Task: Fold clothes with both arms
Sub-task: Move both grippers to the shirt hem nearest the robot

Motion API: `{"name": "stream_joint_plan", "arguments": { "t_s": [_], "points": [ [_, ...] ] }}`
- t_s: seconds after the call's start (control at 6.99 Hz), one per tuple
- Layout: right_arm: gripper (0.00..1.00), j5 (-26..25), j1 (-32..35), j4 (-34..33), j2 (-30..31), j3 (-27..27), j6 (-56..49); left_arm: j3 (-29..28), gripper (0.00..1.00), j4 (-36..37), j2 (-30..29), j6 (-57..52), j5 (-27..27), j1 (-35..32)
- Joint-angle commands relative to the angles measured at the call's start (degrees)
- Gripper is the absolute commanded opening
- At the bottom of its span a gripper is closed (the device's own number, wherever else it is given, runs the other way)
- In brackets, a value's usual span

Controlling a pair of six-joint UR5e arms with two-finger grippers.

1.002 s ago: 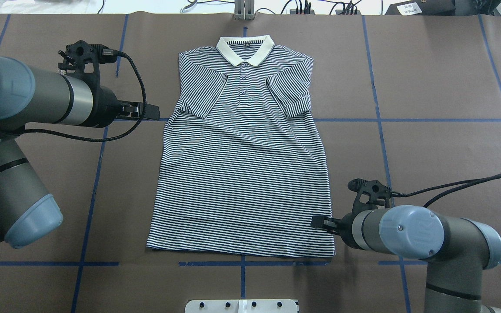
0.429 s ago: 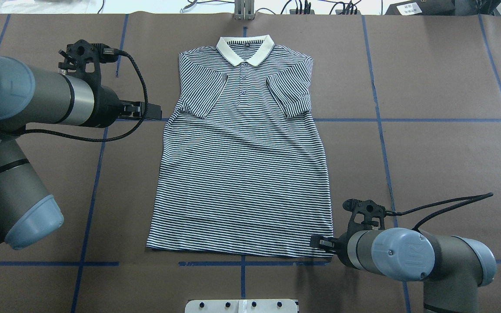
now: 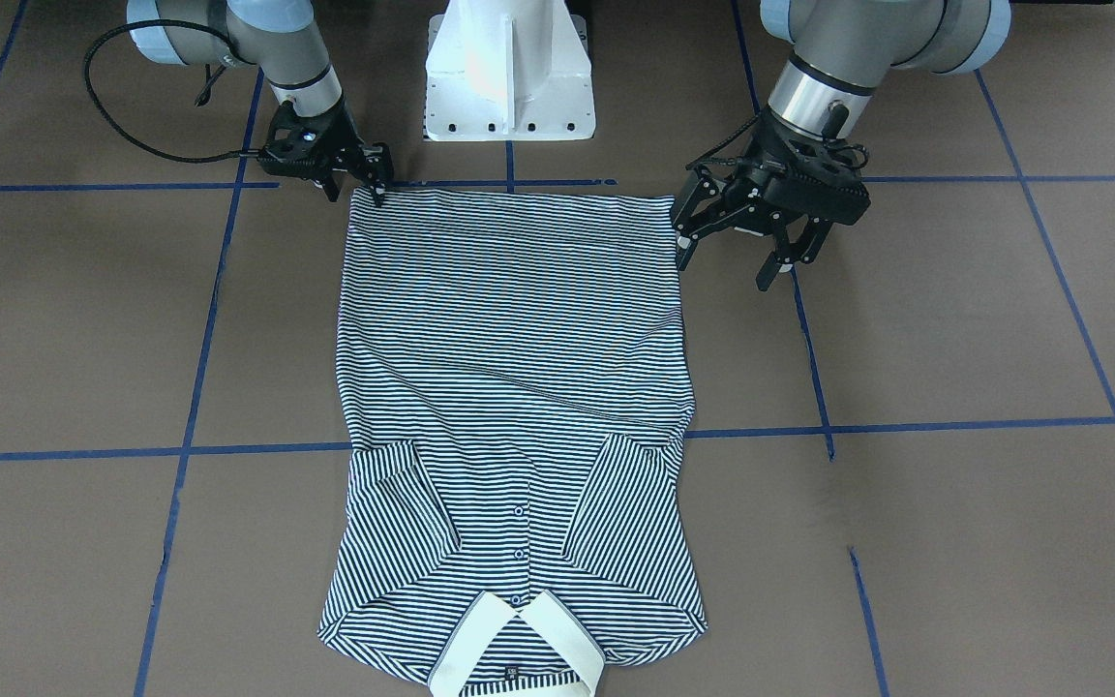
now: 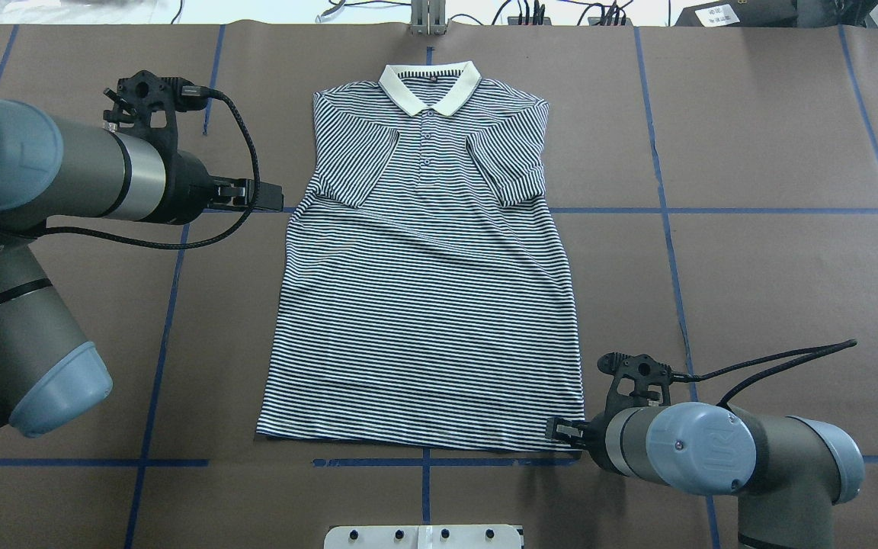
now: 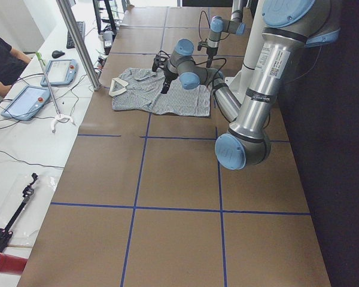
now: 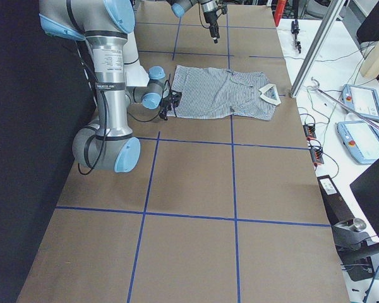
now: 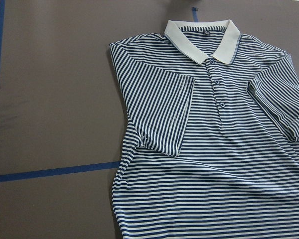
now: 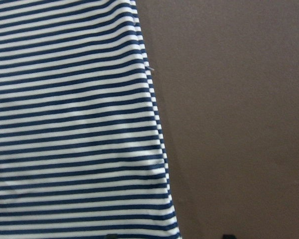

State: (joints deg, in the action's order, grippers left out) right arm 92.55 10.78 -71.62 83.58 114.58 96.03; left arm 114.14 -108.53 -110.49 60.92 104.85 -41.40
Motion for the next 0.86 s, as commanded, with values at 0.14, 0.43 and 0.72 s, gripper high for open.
{"name": "stream_joint_plan", "arguments": {
  "t_s": [0.14, 0.43, 0.72],
  "points": [
    [0.0, 0.2, 0.0, -0.2, 0.0, 0.3, -0.2, -0.5, 1.0, -0.1, 0.0, 0.0, -0.1, 0.0],
    [0.0, 0.1, 0.1, -1.7, -0.1, 1.6, -0.2, -0.6, 1.0, -0.1, 0.0, 0.0, -0.1, 0.1],
    [0.0, 0.2, 0.1, -1.7, -0.4, 1.6, -0.2, -1.2, 1.0, -0.4, -0.1, 0.0, -0.2, 0.2]
  ]
}}
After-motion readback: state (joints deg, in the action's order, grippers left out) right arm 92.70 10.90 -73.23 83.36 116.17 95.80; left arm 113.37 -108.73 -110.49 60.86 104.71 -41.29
